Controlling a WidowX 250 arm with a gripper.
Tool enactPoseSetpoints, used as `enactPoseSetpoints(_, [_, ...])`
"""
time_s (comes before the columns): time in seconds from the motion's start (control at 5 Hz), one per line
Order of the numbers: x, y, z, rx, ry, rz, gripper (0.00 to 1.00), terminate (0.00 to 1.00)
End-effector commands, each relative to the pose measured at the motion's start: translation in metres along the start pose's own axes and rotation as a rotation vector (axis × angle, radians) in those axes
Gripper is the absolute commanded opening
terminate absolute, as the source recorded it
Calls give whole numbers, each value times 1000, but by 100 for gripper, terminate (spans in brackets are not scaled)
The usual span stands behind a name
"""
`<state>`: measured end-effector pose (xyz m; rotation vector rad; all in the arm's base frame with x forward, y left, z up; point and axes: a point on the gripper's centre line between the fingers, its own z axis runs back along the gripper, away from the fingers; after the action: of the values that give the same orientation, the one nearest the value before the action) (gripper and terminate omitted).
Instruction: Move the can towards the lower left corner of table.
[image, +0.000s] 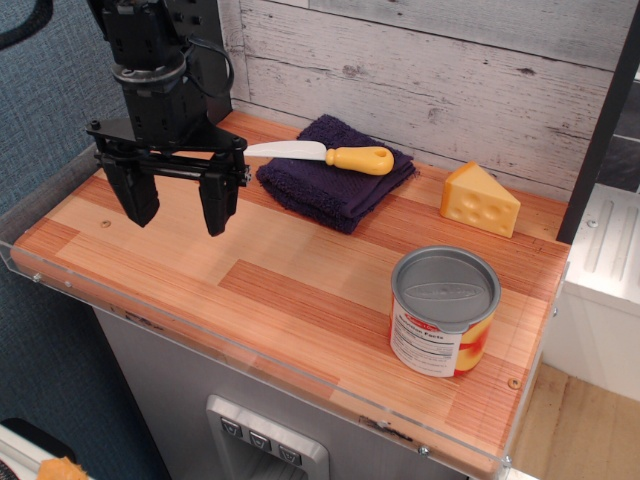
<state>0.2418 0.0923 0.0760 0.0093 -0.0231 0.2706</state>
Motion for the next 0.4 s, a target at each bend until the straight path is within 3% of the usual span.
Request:
enactPoseSetpoints(0.0, [0,0,0,0,0,0,100,0])
enactPoseSetpoints(0.2, [-7,-20,13,-14,-36,80,100,0])
